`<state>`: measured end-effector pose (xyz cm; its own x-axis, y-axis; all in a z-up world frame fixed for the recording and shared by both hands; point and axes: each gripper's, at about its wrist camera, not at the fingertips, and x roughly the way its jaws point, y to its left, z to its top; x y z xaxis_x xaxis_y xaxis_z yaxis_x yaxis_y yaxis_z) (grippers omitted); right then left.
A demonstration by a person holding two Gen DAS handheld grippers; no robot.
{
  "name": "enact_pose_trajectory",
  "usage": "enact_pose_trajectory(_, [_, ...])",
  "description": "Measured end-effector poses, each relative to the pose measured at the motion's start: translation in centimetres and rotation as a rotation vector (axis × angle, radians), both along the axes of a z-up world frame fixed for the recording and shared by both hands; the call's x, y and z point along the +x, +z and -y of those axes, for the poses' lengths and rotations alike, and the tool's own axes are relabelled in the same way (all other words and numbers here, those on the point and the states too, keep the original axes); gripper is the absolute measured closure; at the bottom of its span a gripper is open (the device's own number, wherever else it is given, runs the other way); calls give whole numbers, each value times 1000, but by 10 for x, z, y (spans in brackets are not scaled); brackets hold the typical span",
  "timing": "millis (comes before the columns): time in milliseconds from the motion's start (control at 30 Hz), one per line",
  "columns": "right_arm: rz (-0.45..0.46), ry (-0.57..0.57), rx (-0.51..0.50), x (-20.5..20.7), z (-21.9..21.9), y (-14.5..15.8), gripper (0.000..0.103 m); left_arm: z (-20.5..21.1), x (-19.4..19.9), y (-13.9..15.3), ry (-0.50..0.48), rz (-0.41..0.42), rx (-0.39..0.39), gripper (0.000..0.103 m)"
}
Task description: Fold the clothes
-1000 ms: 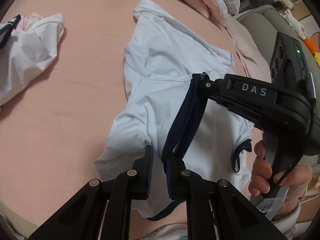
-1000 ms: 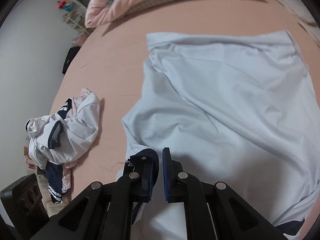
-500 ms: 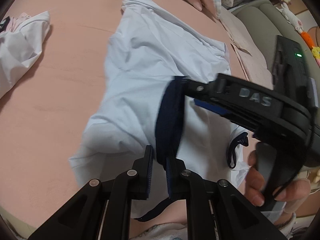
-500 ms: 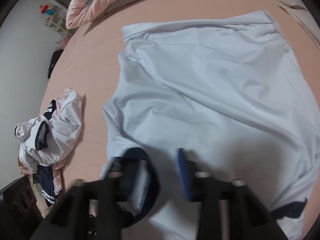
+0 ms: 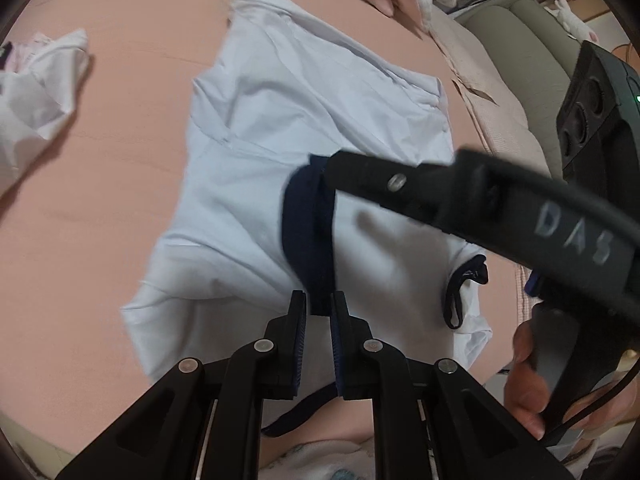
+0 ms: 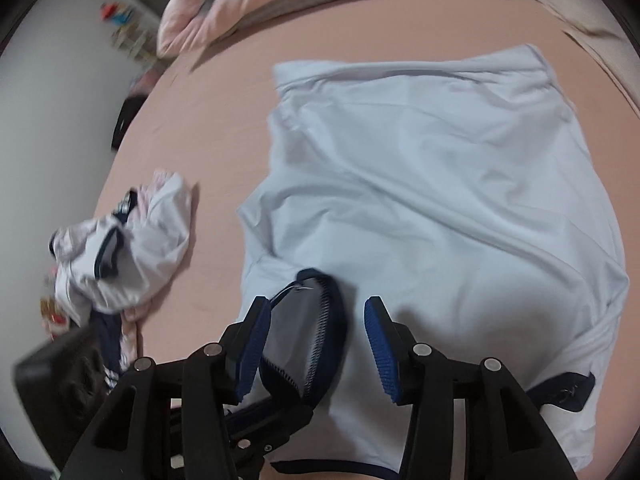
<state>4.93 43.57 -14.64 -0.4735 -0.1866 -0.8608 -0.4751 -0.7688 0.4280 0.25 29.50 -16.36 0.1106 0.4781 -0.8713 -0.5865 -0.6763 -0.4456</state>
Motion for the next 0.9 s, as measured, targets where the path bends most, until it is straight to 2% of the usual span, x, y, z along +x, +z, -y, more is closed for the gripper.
enact_pose_trajectory(167, [12,23,-12,-8,13,-3,55,14,-7,17,-1,-20,-22,88])
enact_pose_trajectory(333, [31,14,-10,-11,17,-8,55,31,-15,21,19,-83,-66,63])
enact_pose_trajectory(433, [34,6,-18,-12,16,-12,55,38,-21,16,22,-97,-78,62])
enact_pose_trajectory(533, [23,16,-42,-13,18,-14,55,41,-22,12,-17,-108,-80,62])
enact_pose_trajectory(700, [17,28,-78,-20,21,-23,55,30,-10,1,-125,-218,-135,62])
enact_pose_trajectory(900, [54,55,-86,-27,26,-41,55,29,-11,-13,-115,-259,-151,62])
